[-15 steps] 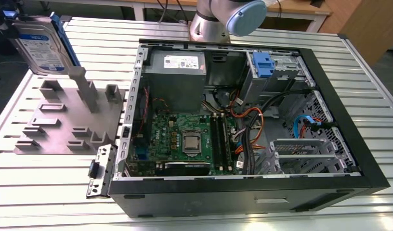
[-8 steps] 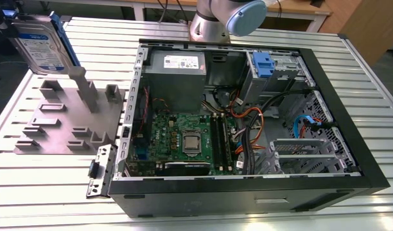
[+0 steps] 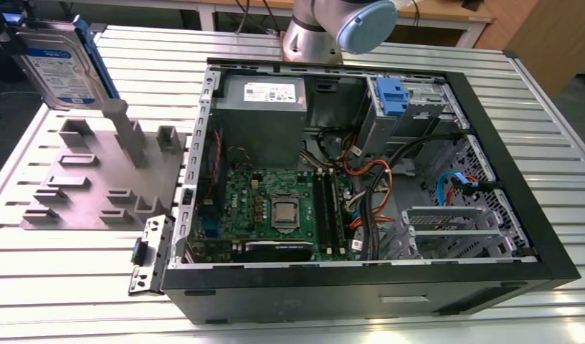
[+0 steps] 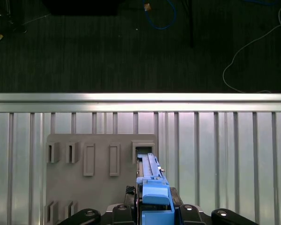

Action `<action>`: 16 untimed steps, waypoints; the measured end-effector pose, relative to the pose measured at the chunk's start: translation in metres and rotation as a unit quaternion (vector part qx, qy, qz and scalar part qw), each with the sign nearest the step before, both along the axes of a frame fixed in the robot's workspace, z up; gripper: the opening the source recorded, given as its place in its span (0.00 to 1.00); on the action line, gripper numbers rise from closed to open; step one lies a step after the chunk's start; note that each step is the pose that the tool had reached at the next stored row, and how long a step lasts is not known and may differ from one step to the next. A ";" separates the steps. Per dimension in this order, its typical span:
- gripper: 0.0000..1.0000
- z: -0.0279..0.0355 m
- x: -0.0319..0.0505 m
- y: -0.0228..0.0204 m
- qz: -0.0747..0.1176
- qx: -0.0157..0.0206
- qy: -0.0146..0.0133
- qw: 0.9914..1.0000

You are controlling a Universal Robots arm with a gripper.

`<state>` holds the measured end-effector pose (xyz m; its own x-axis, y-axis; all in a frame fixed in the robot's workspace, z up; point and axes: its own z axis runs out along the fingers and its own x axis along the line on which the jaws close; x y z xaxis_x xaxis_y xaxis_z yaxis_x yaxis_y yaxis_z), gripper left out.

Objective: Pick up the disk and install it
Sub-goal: 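Pick up the disk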

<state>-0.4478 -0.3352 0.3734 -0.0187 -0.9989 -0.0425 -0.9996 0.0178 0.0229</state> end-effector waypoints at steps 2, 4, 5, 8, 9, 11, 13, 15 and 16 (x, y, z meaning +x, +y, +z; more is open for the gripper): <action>0.37 0.0009 0.0000 0.0000 0.000 0.000 0.000 1.000; 0.37 0.0009 0.0000 0.0000 0.000 0.000 0.000 1.000; 0.37 0.0009 0.0000 0.0000 0.000 0.000 0.000 1.000; 0.37 0.0016 0.0000 0.0000 0.000 0.000 0.000 1.000; 0.37 0.0017 0.0000 0.0000 0.000 0.000 0.000 1.000; 0.37 0.0021 0.0000 0.0000 0.000 0.000 0.000 1.000; 0.37 0.0024 0.0000 0.0000 0.000 0.000 0.000 1.000; 0.37 0.0027 0.0000 0.0000 0.000 0.000 0.000 1.000; 0.37 0.0030 0.0000 0.0000 0.000 0.000 0.000 1.000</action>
<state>-0.4478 -0.3352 0.3764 -0.0187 -0.9989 -0.0425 -0.9996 0.0178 0.0230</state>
